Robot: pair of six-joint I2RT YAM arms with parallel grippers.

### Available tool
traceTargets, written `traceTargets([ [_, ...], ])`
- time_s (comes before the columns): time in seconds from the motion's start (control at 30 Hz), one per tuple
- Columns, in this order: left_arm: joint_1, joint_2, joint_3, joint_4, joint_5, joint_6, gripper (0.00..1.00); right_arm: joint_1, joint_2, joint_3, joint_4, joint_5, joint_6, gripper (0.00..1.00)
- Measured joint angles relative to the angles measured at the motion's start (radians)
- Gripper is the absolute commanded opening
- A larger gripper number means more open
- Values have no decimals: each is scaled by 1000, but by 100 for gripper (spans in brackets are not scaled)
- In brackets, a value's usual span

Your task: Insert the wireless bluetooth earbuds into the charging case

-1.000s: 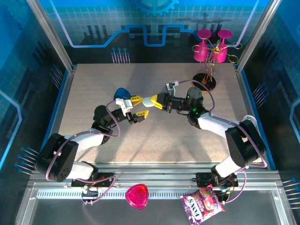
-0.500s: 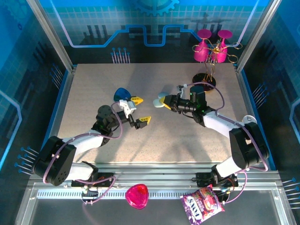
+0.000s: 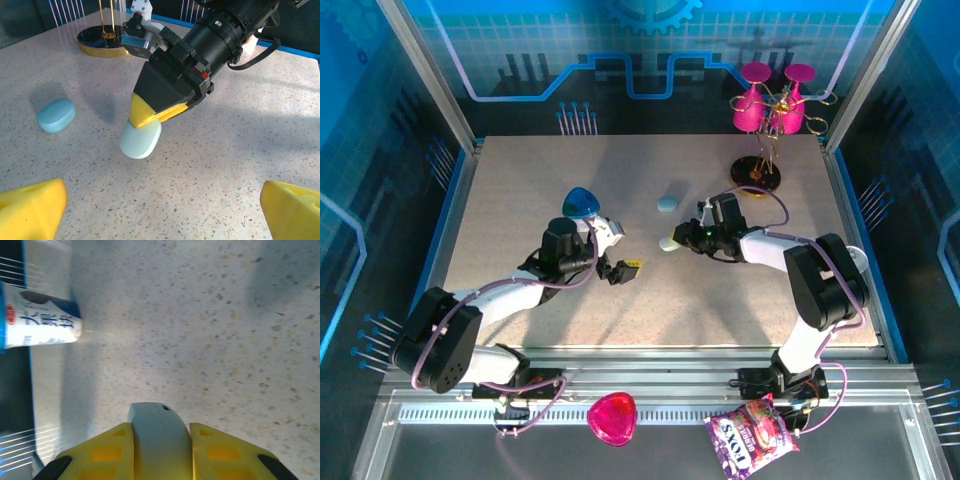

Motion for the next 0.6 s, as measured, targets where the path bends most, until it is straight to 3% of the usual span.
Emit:
traceTargets([
  [0.27,0,21,35,-90,-2,27,99,0,34,3,-11,55,-48,30],
  [0.6,5,-23,35,-110,-70,-14,99,-1,-27,2,-70,163,-132,78],
])
